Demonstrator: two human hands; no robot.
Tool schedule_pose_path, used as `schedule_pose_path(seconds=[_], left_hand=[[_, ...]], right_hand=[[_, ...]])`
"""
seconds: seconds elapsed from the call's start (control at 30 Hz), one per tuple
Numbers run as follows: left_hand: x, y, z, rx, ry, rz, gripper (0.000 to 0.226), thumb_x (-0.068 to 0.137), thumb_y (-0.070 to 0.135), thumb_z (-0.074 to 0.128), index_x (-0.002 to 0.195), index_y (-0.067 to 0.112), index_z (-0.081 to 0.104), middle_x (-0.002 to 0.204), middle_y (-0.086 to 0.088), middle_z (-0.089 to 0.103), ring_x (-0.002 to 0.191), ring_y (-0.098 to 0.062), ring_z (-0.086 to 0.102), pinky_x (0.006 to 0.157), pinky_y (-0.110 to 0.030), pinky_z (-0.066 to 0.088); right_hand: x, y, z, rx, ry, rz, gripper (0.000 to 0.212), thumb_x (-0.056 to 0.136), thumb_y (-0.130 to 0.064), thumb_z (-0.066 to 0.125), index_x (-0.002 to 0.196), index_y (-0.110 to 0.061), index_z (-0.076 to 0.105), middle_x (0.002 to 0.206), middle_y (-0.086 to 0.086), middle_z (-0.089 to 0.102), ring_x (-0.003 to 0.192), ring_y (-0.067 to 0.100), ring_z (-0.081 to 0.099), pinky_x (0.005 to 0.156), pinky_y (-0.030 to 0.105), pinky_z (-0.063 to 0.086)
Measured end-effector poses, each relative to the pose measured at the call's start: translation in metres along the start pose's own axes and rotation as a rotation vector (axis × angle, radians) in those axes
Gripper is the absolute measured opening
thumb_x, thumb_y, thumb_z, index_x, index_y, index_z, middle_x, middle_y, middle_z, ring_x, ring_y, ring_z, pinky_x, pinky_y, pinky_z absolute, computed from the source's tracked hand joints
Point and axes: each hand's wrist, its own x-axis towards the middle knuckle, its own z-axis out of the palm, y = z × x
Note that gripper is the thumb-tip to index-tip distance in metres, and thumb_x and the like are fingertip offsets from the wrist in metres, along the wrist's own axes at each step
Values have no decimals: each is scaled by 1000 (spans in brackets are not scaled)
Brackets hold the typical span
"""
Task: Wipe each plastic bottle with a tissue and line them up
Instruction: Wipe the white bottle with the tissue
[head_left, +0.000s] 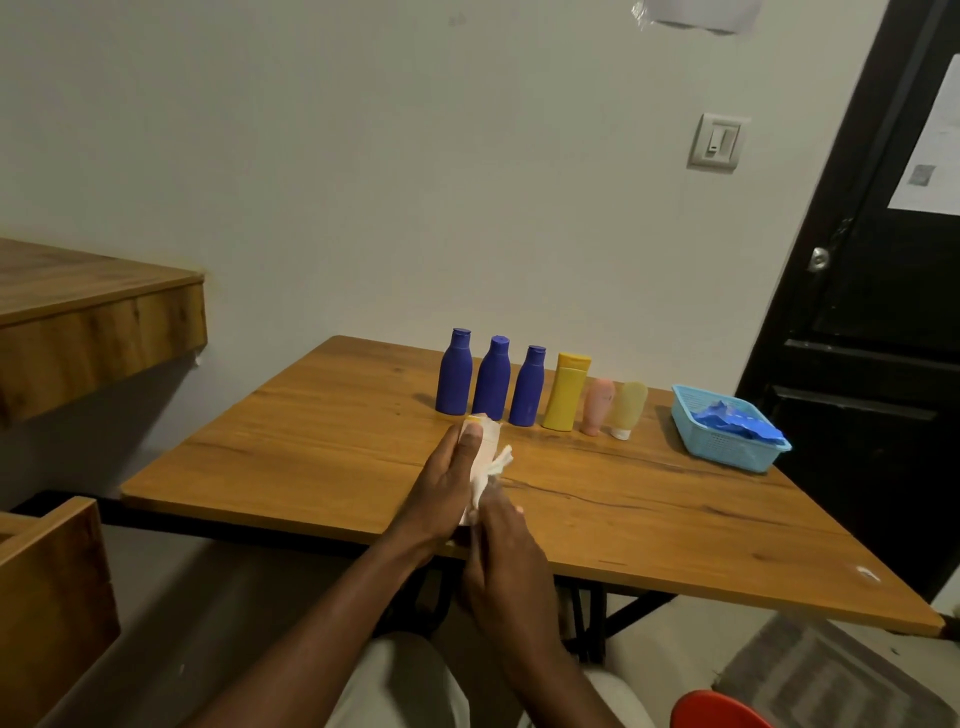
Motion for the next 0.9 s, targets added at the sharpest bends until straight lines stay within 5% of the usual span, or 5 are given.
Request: schedule_pose_path(seconds=[0.1, 0.2, 0.37, 0.53, 0.9], left_hand=[[3, -1, 0, 21, -10, 1, 65, 94, 68, 39, 148, 34, 45, 133, -5, 63, 116, -24, 63, 91, -37, 54], [2, 1, 0, 16, -25, -19, 54, 94, 66, 39, 137, 36, 51, 121, -4, 68, 108, -21, 67, 89, -38, 57], [3, 0, -1, 3, -42, -24, 50, 103, 59, 41, 139, 27, 55, 115, -2, 69, 99, -16, 69, 81, -32, 55], [5, -2, 0, 15, -31, -25, 58, 98, 65, 42, 142, 28, 51, 116, -8, 69, 97, -21, 69, 80, -34, 58], [6, 0, -2, 4, -1, -59, 61, 92, 67, 38, 143, 32, 43, 116, -10, 68, 98, -21, 69, 71, -33, 57]], right_hand=[[-16, 7, 3, -140, 9, -47, 41, 101, -23, 51, 142, -21, 54, 148, -1, 52, 134, 13, 49, 119, 36, 33], [-7, 14, -6, -83, 149, -116, 18, 96, -27, 60, 110, -25, 69, 124, -5, 57, 113, 10, 53, 86, 31, 55], [30, 10, -22, 126, 232, -99, 5, 95, -25, 65, 99, -23, 67, 126, -10, 52, 114, -4, 52, 84, 9, 44], [29, 16, -13, 301, 232, 6, 4, 98, -21, 62, 97, -23, 65, 95, -11, 65, 90, 8, 63, 74, 29, 54], [-4, 16, -3, -69, 127, -150, 9, 92, -24, 64, 99, -29, 67, 93, -13, 60, 84, 3, 51, 68, 23, 46]])
